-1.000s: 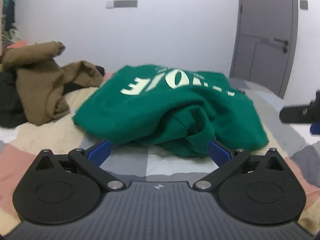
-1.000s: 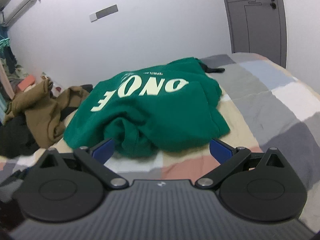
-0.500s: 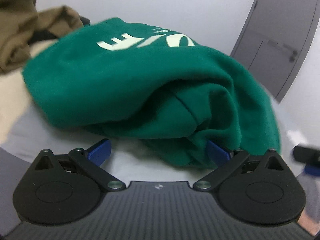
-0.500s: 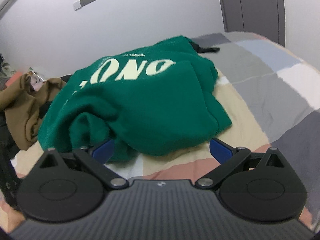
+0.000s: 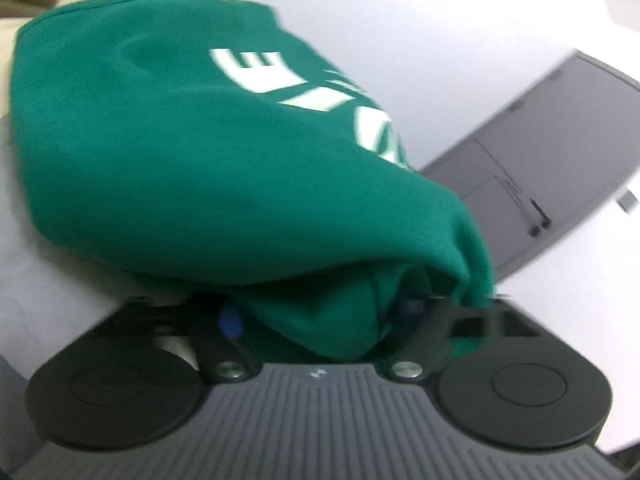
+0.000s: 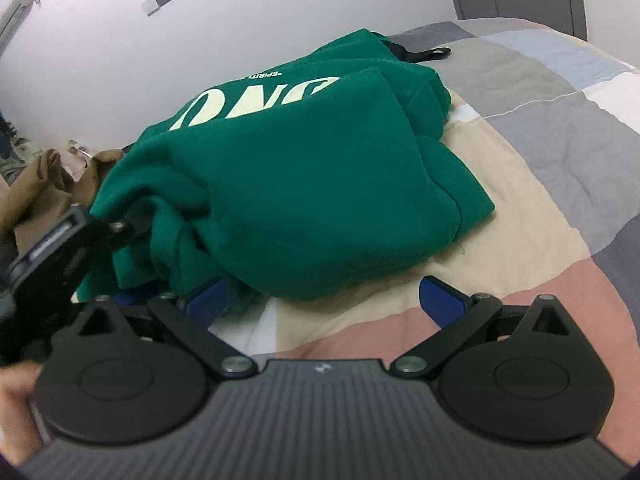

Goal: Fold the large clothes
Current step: 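Reach both grippers into the green hoodie and close on its fabric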

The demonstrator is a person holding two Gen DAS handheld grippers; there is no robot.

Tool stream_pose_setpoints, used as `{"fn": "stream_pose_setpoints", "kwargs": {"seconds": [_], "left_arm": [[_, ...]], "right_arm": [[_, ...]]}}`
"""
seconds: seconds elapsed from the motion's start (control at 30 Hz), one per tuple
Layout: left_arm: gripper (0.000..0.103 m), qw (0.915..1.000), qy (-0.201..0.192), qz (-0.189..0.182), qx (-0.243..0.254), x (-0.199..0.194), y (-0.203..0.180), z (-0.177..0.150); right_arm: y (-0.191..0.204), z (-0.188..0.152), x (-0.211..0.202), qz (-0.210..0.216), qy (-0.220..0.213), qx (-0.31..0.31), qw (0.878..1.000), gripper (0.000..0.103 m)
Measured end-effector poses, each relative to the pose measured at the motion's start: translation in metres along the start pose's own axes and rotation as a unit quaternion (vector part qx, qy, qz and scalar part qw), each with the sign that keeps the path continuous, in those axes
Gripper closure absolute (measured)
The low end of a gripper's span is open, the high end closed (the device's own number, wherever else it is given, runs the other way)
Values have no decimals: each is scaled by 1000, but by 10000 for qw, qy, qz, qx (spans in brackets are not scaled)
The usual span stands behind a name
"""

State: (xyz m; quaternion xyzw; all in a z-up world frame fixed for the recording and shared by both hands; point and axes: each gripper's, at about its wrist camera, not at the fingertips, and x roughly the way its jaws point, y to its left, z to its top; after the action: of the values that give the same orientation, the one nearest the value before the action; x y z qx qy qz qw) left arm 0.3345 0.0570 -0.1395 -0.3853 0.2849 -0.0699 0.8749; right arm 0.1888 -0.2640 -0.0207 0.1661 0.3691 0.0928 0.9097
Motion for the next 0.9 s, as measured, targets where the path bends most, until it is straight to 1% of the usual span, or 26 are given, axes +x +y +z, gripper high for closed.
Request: {"fn": "stream_pose_setpoints", "kwargs": {"seconds": [0.03,0.07,0.1,0.2,0.3,0.4,0.5,0.57,0.63,0.67,0.77,0.83,0.9], "left_arm": [[65,9999,11,63,78,1,-2,2],[79,9998,7,110,188,0,-4,3],[88,9997,24,97,224,-2,-7,5],[93,9997,-10,70,233,-16,-17,11],[94,9988,-175,-186,408,-43,-33,16],[94,9966,-245,-473,633,-71,-51,13],[94,9924,-276,-739,944,-103,-75,8],[94,9886,-228,-939,1156,-126,-88,3],[94,9827,-101,-1123,1472,-147,-103,-4],[94,9805,-64,-1222,1538,-166,-100,-24],[95,9751,148,-1483,1640,-191,-110,-38],[95,9725,403,-1570,1671,-203,-114,-55],[95,9711,758,-1544,1657,-208,-113,-72]], "right_arm": [[1,0,0,17,-3,-31,10000,0],[2,-1,-1,35,-17,-83,10000,0],[3,-1,-2,42,-42,-127,9999,0],[6,0,-9,78,-202,-245,9995,0],[9,2,-21,147,-421,-361,9984,0],[8,2,-36,261,-587,-320,9974,0],[5,2,-51,362,-737,-255,9963,0],[3,1,-61,414,-820,-199,9956,0],[-1,1,-71,464,-921,-117,9946,0],[-2,1,-76,496,-969,-98,9940,0],[-7,-1,-91,569,-1040,-11,9929,0],[-9,-3,-102,654,-1068,90,9921,0],[-12,-6,-109,682,-1071,192,9917,0]]}}
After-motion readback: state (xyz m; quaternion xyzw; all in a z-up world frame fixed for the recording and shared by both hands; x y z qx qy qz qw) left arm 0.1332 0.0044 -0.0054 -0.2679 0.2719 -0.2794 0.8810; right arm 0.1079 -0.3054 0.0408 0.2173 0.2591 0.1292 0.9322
